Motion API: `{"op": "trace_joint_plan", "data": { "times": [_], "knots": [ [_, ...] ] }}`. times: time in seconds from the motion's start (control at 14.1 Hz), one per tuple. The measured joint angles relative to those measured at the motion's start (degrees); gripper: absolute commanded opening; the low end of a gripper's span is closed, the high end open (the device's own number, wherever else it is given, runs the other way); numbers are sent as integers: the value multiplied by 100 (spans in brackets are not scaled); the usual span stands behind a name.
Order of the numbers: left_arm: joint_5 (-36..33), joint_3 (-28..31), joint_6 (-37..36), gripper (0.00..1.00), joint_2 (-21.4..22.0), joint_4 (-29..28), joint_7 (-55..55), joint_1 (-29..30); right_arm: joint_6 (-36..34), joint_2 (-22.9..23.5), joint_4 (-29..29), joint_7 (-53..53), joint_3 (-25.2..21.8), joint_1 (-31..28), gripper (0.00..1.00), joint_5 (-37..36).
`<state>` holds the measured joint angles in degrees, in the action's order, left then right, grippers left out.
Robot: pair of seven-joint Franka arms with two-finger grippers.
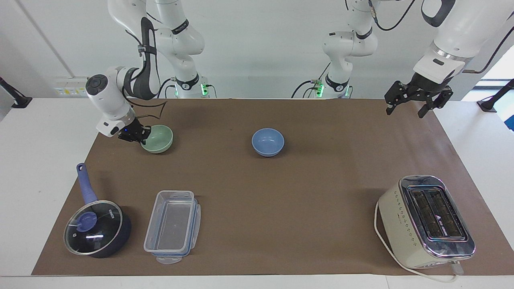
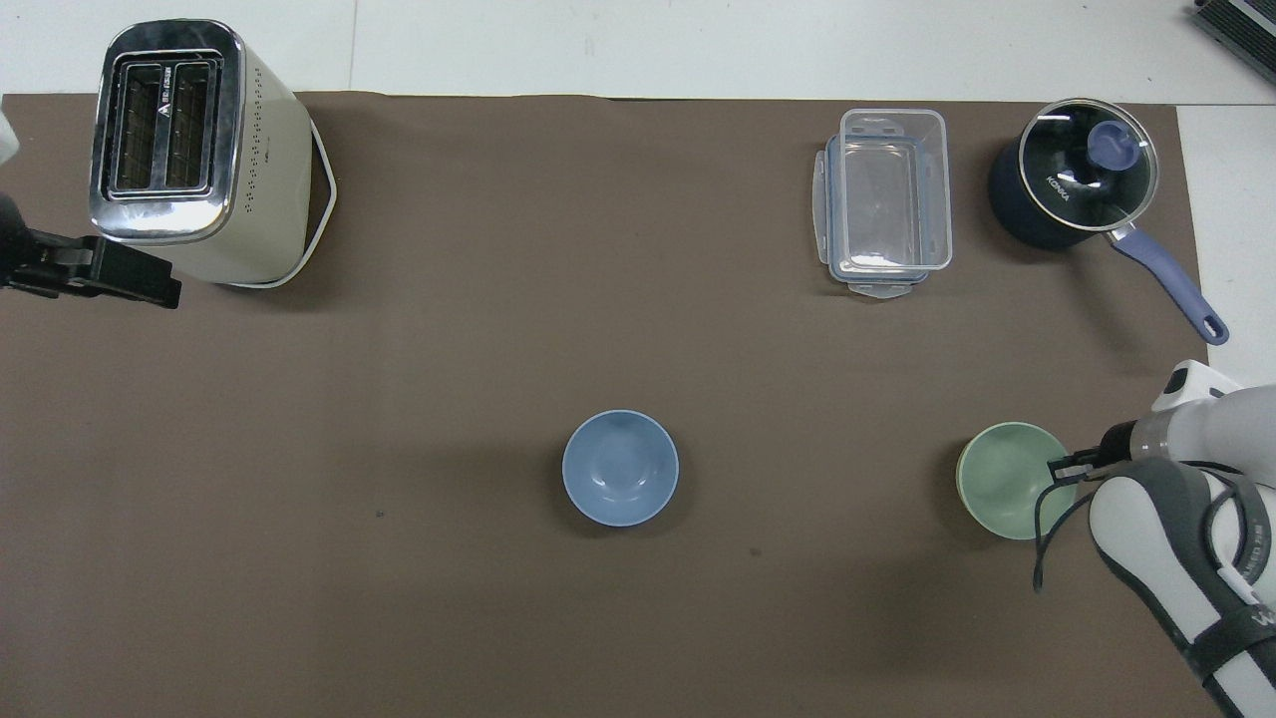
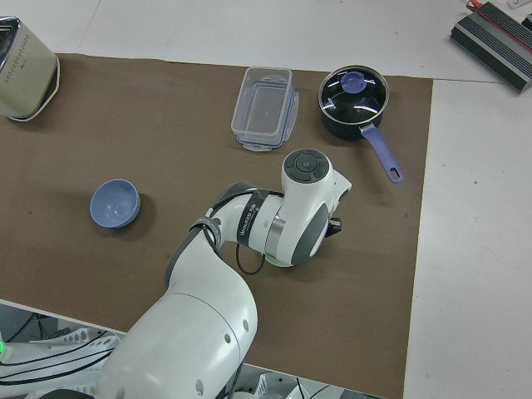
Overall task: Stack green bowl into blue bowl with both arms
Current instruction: 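Grip the green bowl rim with the right gripper, then carry the green bowl over the blue bowl with the right gripper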
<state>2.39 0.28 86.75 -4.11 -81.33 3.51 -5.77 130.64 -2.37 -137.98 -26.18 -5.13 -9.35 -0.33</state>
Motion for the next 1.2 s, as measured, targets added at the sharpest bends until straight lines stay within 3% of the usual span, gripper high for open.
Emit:
{"op": "trace_joint_plan", "data": {
  "times": [0.64, 0.85, 1.2],
  "knots": [
    [0, 7, -12, 100, 57, -78, 1, 4, -1656, -376, 1165, -289, 90, 17, 0, 627],
    [0, 8, -12, 100, 58, -78, 1, 5, -2239, -483, 1655, -53, 404, 19, 0, 686],
    [0, 14, -14, 100, 60, -78, 1, 7, -2725, -491, 2246, 1404, 1417, 52, 0, 693]
  ]
}}
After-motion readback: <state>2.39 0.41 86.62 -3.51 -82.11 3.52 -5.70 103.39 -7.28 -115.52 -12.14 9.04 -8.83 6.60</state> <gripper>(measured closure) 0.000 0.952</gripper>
